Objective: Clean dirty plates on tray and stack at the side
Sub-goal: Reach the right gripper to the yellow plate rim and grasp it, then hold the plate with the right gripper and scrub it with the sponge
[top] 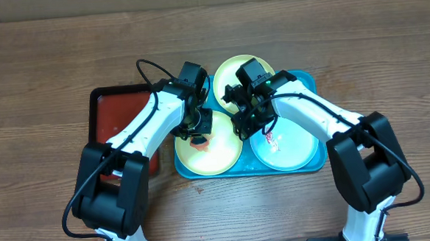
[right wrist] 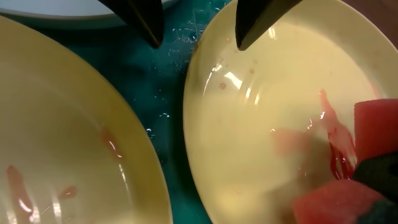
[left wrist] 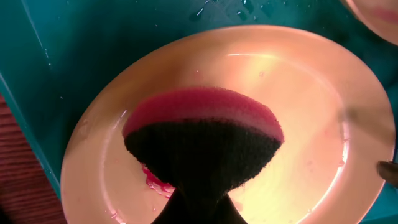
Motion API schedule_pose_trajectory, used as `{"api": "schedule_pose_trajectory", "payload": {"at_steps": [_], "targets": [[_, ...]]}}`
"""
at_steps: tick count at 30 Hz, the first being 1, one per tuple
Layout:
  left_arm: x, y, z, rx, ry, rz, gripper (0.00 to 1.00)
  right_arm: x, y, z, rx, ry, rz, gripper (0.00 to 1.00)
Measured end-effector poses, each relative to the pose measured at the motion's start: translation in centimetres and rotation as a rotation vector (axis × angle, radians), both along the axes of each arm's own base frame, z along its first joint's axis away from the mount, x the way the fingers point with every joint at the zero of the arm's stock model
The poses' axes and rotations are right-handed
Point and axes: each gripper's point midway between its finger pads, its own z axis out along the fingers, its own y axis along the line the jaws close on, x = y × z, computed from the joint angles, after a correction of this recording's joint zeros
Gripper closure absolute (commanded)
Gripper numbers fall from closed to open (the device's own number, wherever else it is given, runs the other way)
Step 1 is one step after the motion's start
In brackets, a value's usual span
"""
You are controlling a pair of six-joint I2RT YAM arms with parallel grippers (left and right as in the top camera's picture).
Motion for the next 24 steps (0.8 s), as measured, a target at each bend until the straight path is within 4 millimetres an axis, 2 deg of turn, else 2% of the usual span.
{"api": "schedule_pose_trajectory", "payload": {"at_steps": [4, 11, 14, 20, 22, 24], "targets": [[-0.3, -0.1, 0.0, -0.007, 0.013, -0.001, 0.96, -0.7, 0.1, -1.4, 0.000, 0.056, 0.006, 0.62], [-0.6, -0.9, 0.1, -0.056, 0.032, -0.014, 0.96, 0.0, 0.5, -1.8, 0.011, 0.032, 0.004, 0.84], [-0.8, -1.5, 0.2, -0.082, 0.037, -0.035, 0.96, 0.7, 0.8, -1.7, 0.021, 0.007, -0.006, 0.84], [-0.6, -1.8, 0.3, -0.103, 0.030, -0.044, 0.96, 1.7, 1.0, -1.7, 0.026, -0.029, -0.039, 0.77], [-0.6, -1.9, 0.4, -0.107, 0.027, -0.045, 0.96, 1.9, 0.8, -1.7, 0.014, -0.037, -0.048, 0.78], [-0.5, -2.0, 0.4, -0.110, 0.026, -0.045, 0.96, 2.2, 0.8, -1.9, 0.010, -0.047, -0.055, 0.84]]}}
